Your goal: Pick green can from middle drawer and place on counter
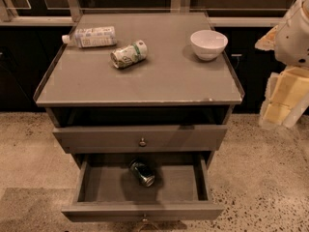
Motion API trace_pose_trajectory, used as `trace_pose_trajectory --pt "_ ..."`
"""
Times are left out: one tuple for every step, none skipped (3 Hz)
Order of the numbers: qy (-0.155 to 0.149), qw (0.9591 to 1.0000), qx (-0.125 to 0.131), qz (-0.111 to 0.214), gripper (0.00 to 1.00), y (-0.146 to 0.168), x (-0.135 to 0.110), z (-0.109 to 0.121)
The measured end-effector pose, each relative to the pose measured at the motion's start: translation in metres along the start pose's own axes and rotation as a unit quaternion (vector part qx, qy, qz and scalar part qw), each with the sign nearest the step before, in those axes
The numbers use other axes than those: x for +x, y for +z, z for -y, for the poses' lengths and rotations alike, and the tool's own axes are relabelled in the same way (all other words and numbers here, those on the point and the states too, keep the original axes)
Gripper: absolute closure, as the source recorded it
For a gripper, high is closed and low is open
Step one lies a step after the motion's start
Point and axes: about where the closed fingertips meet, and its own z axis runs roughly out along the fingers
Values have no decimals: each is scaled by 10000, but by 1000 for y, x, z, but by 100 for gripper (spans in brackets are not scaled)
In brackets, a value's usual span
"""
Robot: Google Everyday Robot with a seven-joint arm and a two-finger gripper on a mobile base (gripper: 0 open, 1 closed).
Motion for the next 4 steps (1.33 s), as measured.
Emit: trace_pose_trajectory --pt "0 10000 0 0 0 0 0 0" --pt "52 9999 32 112 0 5 1 -7" --pt "324 9979 81 557 0 18 -2 -39" --pt "822 9895 151 1179 0 36 -19 -87"
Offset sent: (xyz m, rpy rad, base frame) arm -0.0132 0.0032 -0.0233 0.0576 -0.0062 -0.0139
